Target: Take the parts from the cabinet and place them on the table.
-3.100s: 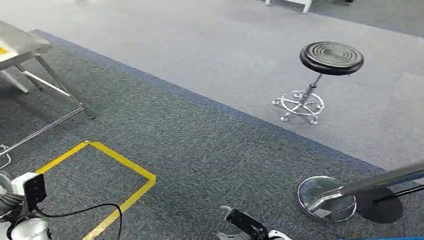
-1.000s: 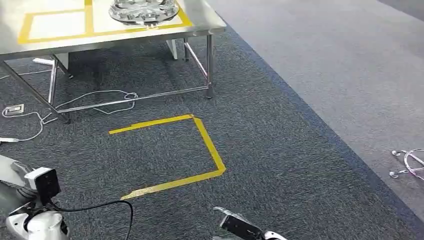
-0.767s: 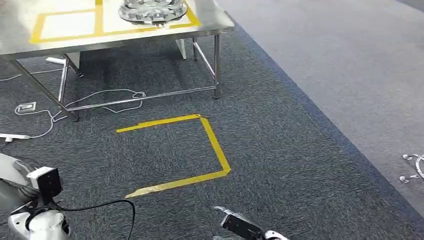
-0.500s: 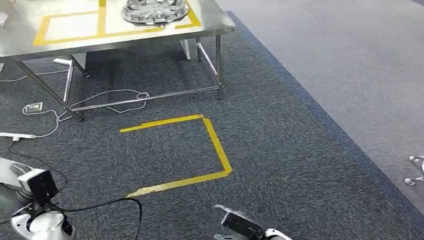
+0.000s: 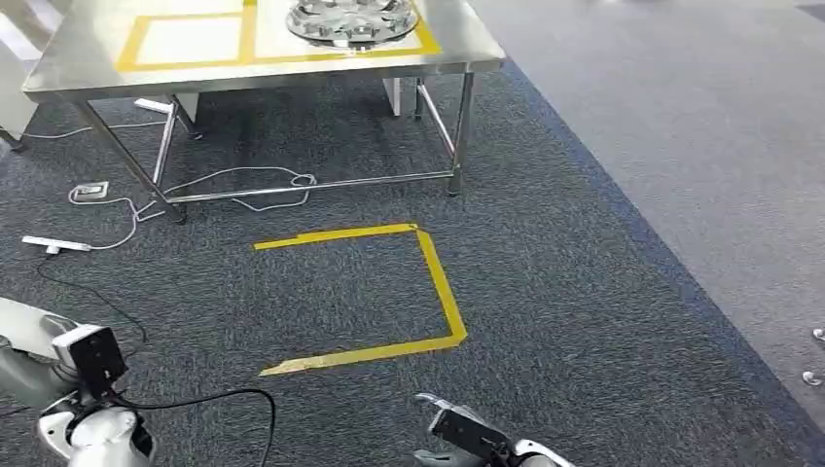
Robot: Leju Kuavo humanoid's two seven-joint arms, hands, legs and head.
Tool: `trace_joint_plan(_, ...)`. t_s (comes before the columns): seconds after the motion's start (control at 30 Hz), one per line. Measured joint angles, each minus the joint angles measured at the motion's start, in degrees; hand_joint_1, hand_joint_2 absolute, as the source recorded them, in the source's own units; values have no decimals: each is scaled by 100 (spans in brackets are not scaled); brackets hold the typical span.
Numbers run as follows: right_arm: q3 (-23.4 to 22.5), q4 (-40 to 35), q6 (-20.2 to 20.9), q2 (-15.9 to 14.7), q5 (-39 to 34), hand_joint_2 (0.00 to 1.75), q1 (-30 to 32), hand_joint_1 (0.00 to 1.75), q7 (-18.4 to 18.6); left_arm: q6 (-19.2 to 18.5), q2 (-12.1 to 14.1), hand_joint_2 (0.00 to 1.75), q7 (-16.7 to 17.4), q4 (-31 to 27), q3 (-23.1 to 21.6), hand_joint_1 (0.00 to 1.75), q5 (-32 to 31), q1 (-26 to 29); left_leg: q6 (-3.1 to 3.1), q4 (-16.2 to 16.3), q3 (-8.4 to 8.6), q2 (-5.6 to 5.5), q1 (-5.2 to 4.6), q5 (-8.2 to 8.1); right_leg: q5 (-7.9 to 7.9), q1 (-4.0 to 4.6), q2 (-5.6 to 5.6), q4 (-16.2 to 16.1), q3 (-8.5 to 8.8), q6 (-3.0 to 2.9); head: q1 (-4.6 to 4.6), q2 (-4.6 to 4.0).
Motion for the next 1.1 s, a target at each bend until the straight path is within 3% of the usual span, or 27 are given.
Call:
trace_joint_plan(0.17, 28, 2, -4, 0, 0, 175, 27, 0, 2, 0, 4, 175, 0, 55, 0, 175, -2, -1, 32, 8, -16, 2, -24, 2, 33, -25, 6, -24, 47, 116, -4, 0)
trace_joint_plan(0.23, 48, 2, -4, 0, 0, 175, 26, 0, 2, 0, 4, 175, 0, 68, 0, 175, -11, -1, 36, 9, -17, 2, -30, 0, 34, -42, 6, -43, 54, 258, -7, 0)
trace_joint_plan(0.27, 52, 2, -4, 0, 0, 175, 26, 0, 0, 0, 4, 175, 0, 74, 0, 175, -42, -2, 36, 9, -18, 2, -31, 0, 28, -44, 6, -43, 54, 275, -9, 0)
trace_joint_plan(0.53, 94, 2, -13, 13, -2, 175, 25, 0, -2, 0, 2, 175, 0, 79, 18, 175, -181, -1, 30, 8, -16, 2, -15, 5, 27, -34, 6, -32, 43, 275, -9, 0)
trace_joint_plan(0.9, 96, 2, 46, 13, -96, 175, 24, 0, -2, 0, 22, 175, 0, 210, -98, 175, 192, -23, 23, 8, -18, 3, -10, 9, 22, -30, 8, -12, 32, 269, -9, 0)
trace_joint_plan(1.1, 96, 2, 74, 37, -122, 175, 27, 0, 13, 0, 22, 175, 0, 214, -79, 175, -15, -23, 34, 20, -21, 3, -35, 2, 26, -49, 7, -16, 33, 281, -9, 0)
